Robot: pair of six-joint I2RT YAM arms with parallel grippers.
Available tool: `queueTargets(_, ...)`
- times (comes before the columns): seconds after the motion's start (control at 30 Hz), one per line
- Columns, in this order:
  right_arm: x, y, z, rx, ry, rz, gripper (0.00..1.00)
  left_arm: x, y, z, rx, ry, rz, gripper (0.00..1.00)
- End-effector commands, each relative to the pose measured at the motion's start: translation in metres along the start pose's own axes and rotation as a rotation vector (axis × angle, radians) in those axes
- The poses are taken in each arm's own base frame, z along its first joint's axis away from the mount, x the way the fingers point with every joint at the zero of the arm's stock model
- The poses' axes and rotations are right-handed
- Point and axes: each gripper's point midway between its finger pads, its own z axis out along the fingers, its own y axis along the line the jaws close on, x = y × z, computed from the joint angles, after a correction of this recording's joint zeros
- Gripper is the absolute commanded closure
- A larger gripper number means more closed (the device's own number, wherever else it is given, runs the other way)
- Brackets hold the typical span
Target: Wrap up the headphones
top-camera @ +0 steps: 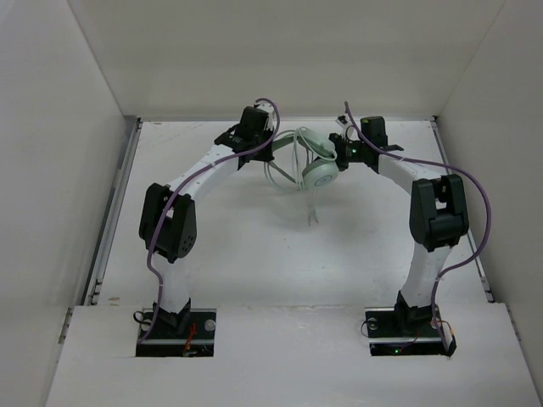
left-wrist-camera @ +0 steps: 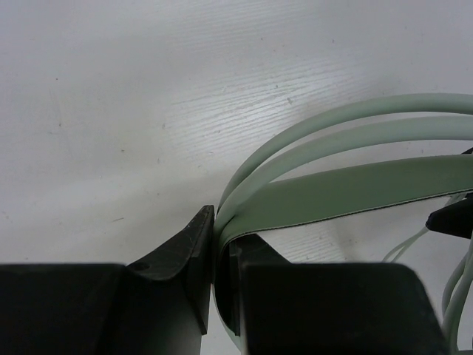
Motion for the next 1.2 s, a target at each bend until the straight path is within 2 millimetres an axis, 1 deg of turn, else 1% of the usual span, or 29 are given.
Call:
queueTargets(0.0,-0.019,0.039,-0.007,-0.160,-0.025,-0.080,0.55,-0.032,-0.005,-0.010,0.005,-0.115,-0.051,0.99)
queueTargets(0.17,-0.018,0.039,-0.016,-0.193,-0.032,-0.059,0.55,-0.032,-0.001,-0.011,-0.004,-0.119,-0.055,0.99)
queueTargets(0.33,-0.002,0.033,-0.017,-0.185,-0.008,-0.049,0.54,-0.035,0.001,-0.013,-0.006,-0.124,-0.058,0.99)
queueTargets(0.4,0.005,0.035,-0.020,-0.202,0.007,-0.049,0.54,-0.036,0.002,-0.014,-0.005,-0.127,-0.062,0.99)
queueTargets(0.5,0.011,0.044,-0.024,-0.253,0.027,-0.058,0.53,-0.037,0.004,-0.015,-0.006,-0.129,-0.070,0.98)
queueTargets(0.53,0.012,0.047,-0.025,-0.269,0.030,-0.063,0.53,-0.036,0.004,-0.015,-0.006,-0.128,-0.070,0.98)
queueTargets(0.67,0.010,0.046,-0.031,-0.285,0.030,-0.045,0.52,-0.040,0.003,-0.020,0.003,-0.137,-0.068,0.99)
queueTargets(0.77,0.006,0.045,-0.039,-0.312,0.023,-0.048,0.53,-0.041,0.002,-0.023,0.010,-0.142,-0.068,0.99)
queueTargets(0.93,0.000,0.041,-0.051,-0.335,0.002,-0.051,0.55,-0.042,0.007,-0.027,0.006,-0.146,-0.071,0.99)
queueTargets(1.17,0.003,0.038,-0.052,-0.309,-0.011,-0.051,0.54,-0.043,0.007,-0.029,0.004,-0.151,-0.068,0.99)
